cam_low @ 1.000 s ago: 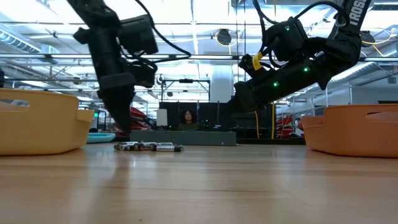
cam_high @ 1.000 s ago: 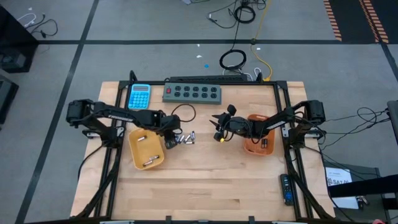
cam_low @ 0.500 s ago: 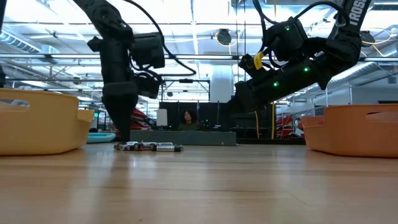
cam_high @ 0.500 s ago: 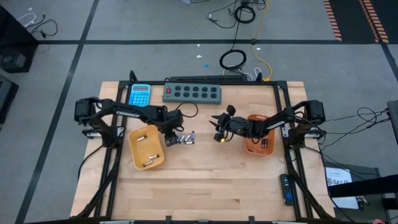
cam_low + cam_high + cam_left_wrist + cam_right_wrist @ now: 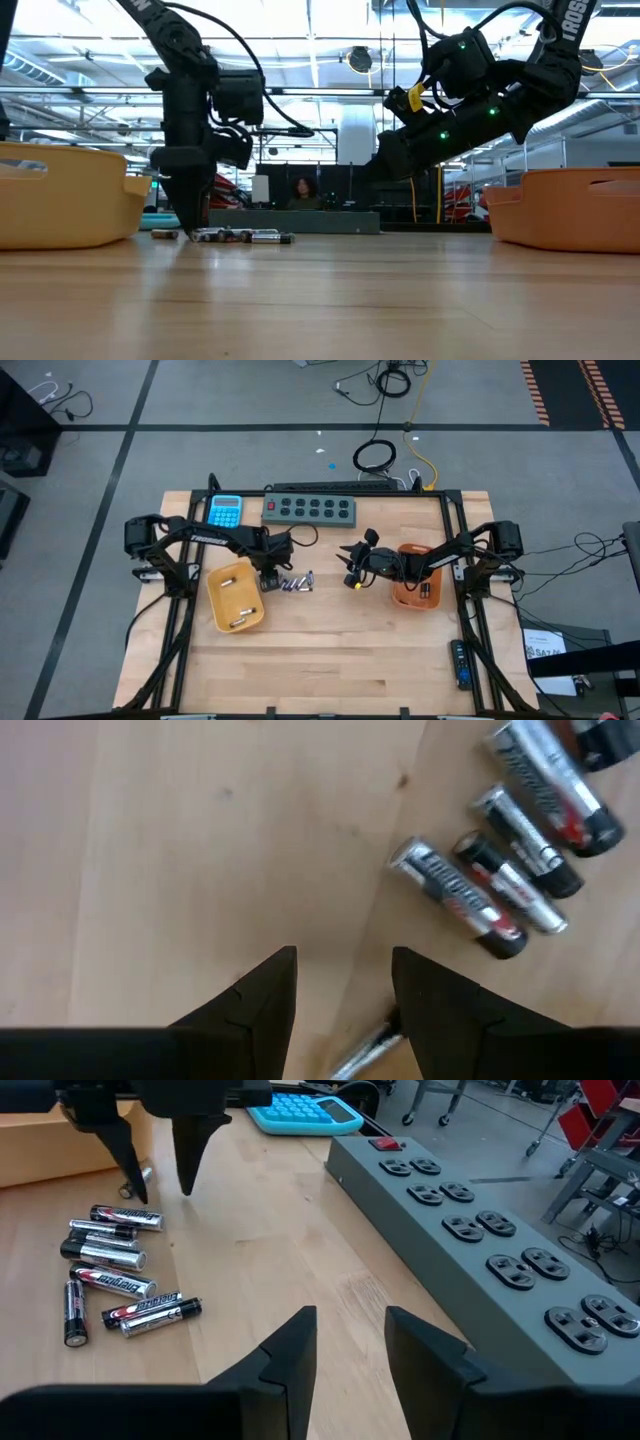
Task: Sort batteries
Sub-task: Put the white battery into the yellow bin
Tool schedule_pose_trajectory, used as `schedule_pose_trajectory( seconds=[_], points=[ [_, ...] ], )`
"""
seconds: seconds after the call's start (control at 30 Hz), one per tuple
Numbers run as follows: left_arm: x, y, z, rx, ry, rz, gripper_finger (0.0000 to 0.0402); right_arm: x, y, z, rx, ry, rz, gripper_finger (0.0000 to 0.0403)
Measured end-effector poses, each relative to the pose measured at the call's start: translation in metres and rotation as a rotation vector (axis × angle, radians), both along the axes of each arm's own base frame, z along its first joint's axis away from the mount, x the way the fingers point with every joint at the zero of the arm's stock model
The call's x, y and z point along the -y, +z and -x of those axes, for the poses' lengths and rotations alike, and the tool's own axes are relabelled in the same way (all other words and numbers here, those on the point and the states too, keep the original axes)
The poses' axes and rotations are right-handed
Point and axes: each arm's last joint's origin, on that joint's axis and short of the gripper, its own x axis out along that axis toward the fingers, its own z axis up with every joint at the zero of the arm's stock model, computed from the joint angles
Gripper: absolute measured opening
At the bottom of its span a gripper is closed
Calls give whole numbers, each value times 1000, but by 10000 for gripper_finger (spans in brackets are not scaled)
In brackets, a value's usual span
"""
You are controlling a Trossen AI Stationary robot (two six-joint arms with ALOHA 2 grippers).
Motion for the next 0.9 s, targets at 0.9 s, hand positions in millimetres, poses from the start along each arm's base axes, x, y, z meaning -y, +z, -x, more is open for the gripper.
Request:
schedule_pose_trajectory(
  seconds=[0.9],
  points=[
    [65, 35, -4, -217, -258, 50, 176, 0, 0, 0, 1, -2, -3, 111]
  ],
)
